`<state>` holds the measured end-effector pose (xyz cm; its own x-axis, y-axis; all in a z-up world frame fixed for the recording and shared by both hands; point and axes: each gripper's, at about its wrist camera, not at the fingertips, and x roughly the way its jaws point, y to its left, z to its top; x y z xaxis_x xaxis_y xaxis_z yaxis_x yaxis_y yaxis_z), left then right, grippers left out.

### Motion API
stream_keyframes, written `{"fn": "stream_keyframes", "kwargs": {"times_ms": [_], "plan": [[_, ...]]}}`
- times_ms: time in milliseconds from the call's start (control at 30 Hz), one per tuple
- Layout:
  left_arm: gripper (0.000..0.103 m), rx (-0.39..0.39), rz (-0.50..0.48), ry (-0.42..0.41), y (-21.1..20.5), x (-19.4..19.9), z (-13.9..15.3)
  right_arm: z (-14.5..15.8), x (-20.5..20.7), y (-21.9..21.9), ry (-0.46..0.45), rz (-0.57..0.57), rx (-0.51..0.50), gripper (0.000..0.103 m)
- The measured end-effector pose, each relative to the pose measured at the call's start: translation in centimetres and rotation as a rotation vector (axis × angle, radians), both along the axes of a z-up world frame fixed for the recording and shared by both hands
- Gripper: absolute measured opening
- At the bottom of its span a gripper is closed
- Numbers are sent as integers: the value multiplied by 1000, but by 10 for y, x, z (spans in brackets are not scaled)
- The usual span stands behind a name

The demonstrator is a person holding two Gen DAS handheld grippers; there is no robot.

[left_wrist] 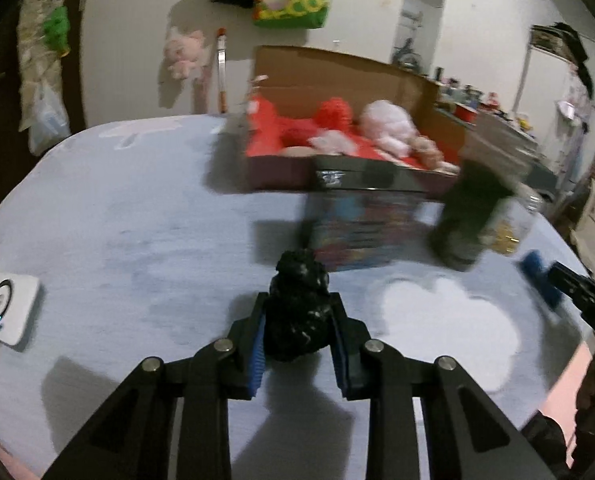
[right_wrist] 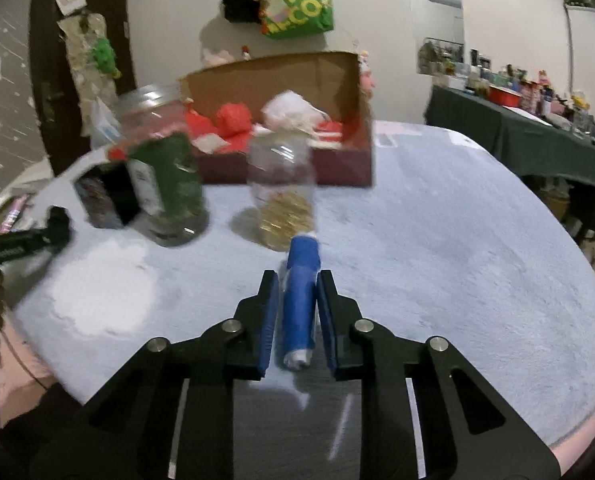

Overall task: Organize soft objects
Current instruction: 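Grasp the black fuzzy item with the left tool while the right tool grasps the blue rolled cloth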

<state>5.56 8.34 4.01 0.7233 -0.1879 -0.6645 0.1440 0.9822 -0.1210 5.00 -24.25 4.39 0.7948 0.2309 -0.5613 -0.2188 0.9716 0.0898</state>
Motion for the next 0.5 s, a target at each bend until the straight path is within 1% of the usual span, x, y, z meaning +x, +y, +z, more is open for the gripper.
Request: {"fn": "stream_keyframes", "kwargs": {"times_ms": [67, 100, 200, 233, 333, 500], "plan": [[29, -4, -37, -9, -14, -4, 2, 5, -3, 8, -13, 30, 14, 16], [29, -7, -57, -12, -22, -7, 3, 6, -5, 13, -17, 44, 10, 12], [29, -16, -108, -11, -42, -11, 3, 6, -6, 23, -23, 72, 10, 11], [28, -16, -118, -11, -46, -12, 3, 5, -6, 25, -23, 79, 17, 8], [28, -14, -160, -19, -61, -17, 5, 7, -6, 25, -20, 92, 51, 8], [28, -7, -210, -18, -83, -20, 4, 11, -8, 25, -30, 88, 52, 8]]}}
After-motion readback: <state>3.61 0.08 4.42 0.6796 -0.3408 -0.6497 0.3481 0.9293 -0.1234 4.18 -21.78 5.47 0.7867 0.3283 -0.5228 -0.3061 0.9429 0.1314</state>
